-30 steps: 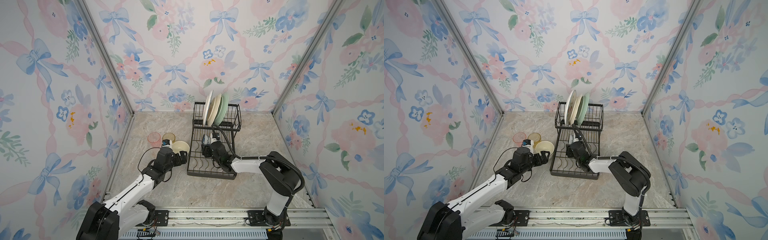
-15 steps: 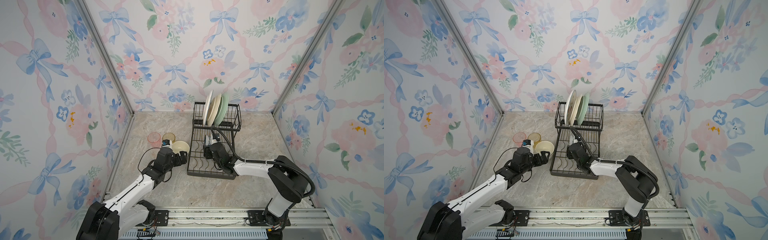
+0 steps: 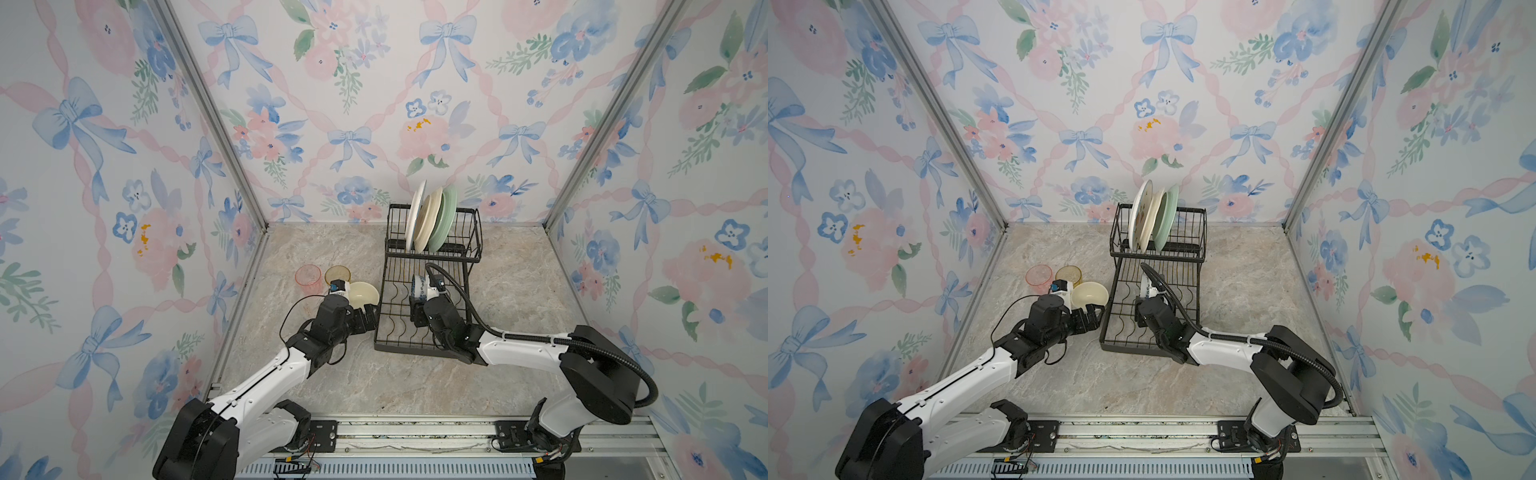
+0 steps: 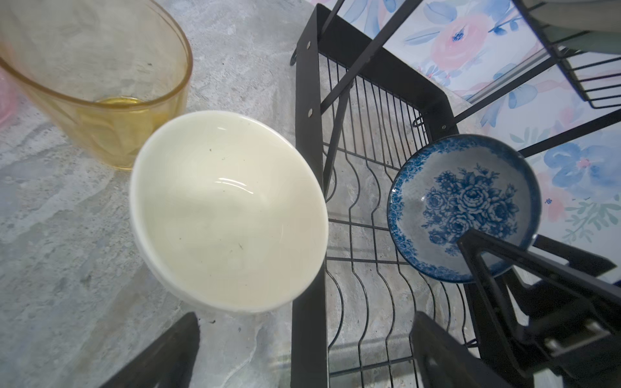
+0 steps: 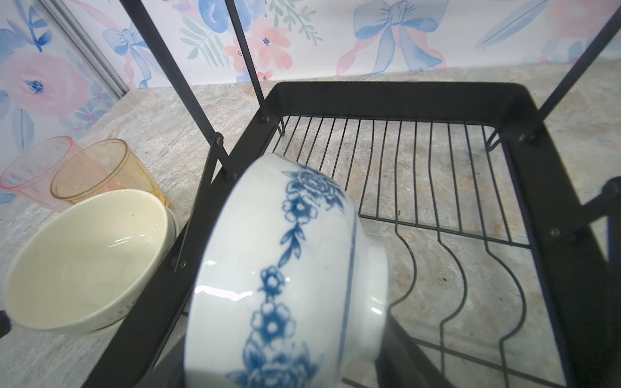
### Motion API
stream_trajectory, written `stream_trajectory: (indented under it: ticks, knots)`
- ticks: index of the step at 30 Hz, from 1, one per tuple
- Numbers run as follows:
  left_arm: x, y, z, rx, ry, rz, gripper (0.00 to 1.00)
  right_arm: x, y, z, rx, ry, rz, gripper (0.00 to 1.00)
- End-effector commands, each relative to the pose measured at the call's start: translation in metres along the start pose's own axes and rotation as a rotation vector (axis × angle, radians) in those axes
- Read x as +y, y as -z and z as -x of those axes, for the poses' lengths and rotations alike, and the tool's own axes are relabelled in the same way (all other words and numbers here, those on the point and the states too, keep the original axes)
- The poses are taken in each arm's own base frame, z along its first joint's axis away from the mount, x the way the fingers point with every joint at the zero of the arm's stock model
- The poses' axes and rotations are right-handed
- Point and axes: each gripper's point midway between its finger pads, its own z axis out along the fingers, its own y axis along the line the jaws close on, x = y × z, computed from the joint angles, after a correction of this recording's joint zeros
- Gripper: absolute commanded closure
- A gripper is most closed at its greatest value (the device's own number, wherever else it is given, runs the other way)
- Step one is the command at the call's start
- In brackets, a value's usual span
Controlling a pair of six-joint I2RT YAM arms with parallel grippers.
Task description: Unload the mixed dishes from the dish rack
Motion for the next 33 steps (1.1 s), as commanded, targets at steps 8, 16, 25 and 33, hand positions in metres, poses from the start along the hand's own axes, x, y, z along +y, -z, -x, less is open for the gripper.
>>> stream_trajectory:
  ticks: [8,16,25,33]
  knots:
    - [-0.023,0.002,0.008,0.012,0.048,-0.072,0.02,0.001,0.031,0.027,-0.102,-0.136,0.020,0.49]
    - [-0.036,0.000,0.003,0.043,0.046,-0.107,0.02,0.004,0.043,0.029,-0.099,-0.215,0.045,0.49]
    - [-0.047,-0.006,-0.003,0.077,0.025,-0.123,0.02,0.012,0.060,0.033,-0.107,-0.231,0.086,0.48]
    - [-0.066,-0.009,-0.011,0.130,0.005,-0.170,0.02,0.035,0.071,0.042,-0.117,-0.295,0.201,0.46]
